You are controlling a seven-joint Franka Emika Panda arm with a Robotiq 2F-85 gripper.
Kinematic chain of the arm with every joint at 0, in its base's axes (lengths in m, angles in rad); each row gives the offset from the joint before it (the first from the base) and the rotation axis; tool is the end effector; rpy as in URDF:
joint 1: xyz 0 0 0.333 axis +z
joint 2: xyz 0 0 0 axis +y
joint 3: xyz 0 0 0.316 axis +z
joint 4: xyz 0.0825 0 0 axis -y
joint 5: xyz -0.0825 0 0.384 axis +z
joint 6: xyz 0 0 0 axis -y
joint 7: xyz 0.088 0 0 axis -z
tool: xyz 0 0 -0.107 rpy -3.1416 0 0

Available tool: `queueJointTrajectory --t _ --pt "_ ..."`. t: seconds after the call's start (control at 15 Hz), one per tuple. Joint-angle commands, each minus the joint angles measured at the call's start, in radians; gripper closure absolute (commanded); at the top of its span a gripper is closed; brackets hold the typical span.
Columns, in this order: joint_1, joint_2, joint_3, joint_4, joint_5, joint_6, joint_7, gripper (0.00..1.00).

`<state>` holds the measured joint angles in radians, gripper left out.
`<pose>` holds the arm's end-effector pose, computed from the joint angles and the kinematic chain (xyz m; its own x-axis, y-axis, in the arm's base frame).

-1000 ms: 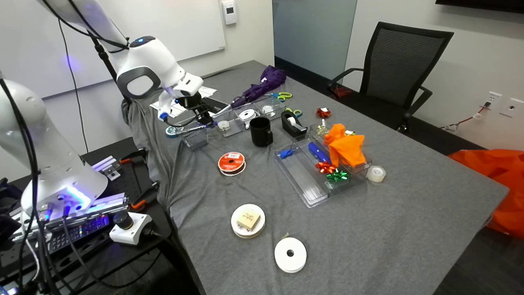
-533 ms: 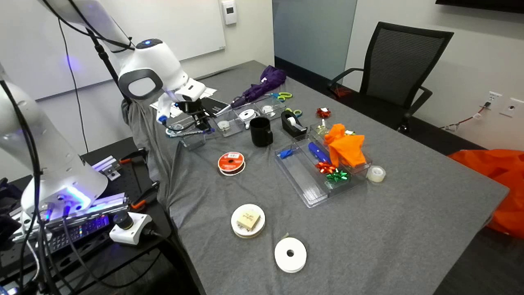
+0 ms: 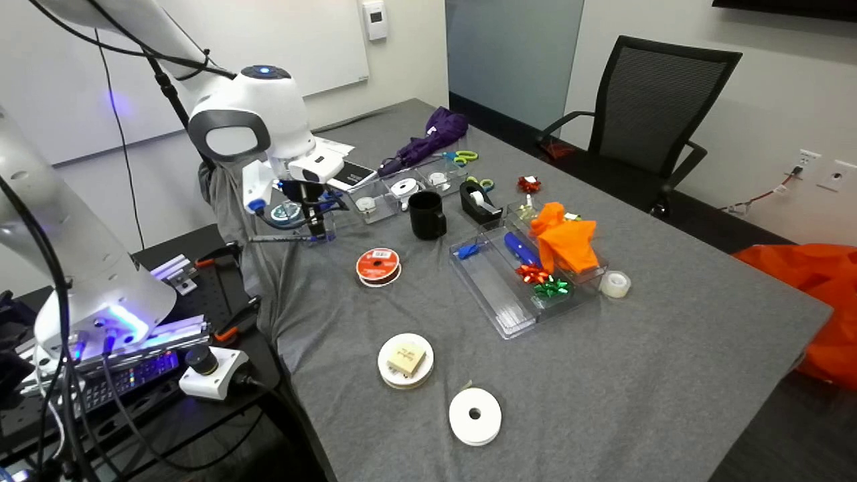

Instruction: Put the marker in the bowl closest to you

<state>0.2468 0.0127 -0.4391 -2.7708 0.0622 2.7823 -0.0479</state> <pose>0.3785 -0.0772 0.2105 0.9795 -0.2012 0.0005 -0.2012 -0.9794 -0.0165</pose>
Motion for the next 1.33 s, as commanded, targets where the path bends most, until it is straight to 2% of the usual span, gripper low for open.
queueJointTrajectory --t 0.0,0.13,0.27,0.47,0.67,0.93,1.27 --pt "-0.185 -0.131 0.128 -0.011 -0.091 -0.200 0.001 0.95" --pt "-0.223 -0.184 0.193 0.009 -0.089 -0.348 0.034 0.95" --pt "-0.220 -0.214 0.254 0.044 -0.017 -0.473 0.074 0.95" --pt "-0.204 -0.194 0.325 0.120 0.096 -0.560 0.164 0.95" --pt "-0.205 -0.125 0.382 0.195 0.163 -0.550 0.256 0.95" --pt "-0.212 -0.024 0.421 0.256 0.143 -0.511 0.365 0.95" --pt "-0.209 0.085 0.424 0.306 0.165 -0.512 0.333 0.95"
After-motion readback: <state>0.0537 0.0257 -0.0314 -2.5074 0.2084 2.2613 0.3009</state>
